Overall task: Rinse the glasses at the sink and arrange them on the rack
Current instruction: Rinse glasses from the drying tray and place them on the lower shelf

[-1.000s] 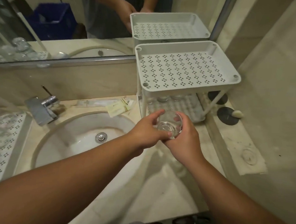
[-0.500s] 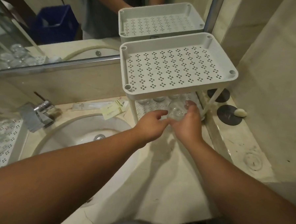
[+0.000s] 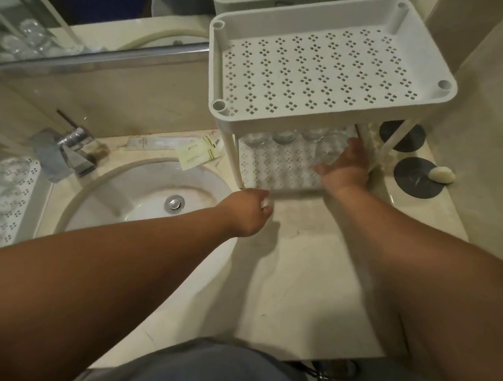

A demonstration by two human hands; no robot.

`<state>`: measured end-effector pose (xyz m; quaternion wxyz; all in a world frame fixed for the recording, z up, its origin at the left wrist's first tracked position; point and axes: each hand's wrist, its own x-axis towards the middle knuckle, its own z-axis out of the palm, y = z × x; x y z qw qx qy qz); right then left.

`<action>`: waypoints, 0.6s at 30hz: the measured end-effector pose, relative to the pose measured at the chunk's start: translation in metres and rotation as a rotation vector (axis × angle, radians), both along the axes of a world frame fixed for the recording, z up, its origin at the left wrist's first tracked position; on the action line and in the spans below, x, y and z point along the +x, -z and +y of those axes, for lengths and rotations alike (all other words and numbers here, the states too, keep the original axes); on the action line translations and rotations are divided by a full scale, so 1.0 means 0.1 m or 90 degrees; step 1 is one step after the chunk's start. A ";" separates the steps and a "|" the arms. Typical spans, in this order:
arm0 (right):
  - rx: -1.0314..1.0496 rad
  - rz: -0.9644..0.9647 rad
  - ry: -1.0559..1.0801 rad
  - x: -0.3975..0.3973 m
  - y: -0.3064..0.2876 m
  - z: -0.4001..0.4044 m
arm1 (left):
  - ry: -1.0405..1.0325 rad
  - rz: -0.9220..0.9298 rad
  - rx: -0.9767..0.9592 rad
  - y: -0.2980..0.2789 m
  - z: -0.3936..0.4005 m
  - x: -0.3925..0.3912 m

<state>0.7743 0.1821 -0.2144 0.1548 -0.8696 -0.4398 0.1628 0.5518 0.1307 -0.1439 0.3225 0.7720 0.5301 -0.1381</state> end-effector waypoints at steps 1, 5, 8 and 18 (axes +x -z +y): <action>-0.016 -0.012 -0.001 0.00 0.02 0.02 | 0.013 0.006 0.010 0.05 -0.02 -0.01; 0.009 -0.023 0.016 -0.03 0.11 0.01 | 0.043 0.023 0.069 0.17 -0.03 -0.03; 0.007 -0.068 0.016 -0.04 0.13 0.00 | 0.055 0.040 0.096 0.18 -0.01 -0.02; -0.164 -0.255 -0.022 -0.08 -0.03 0.13 | 0.148 0.118 0.075 0.18 0.09 0.01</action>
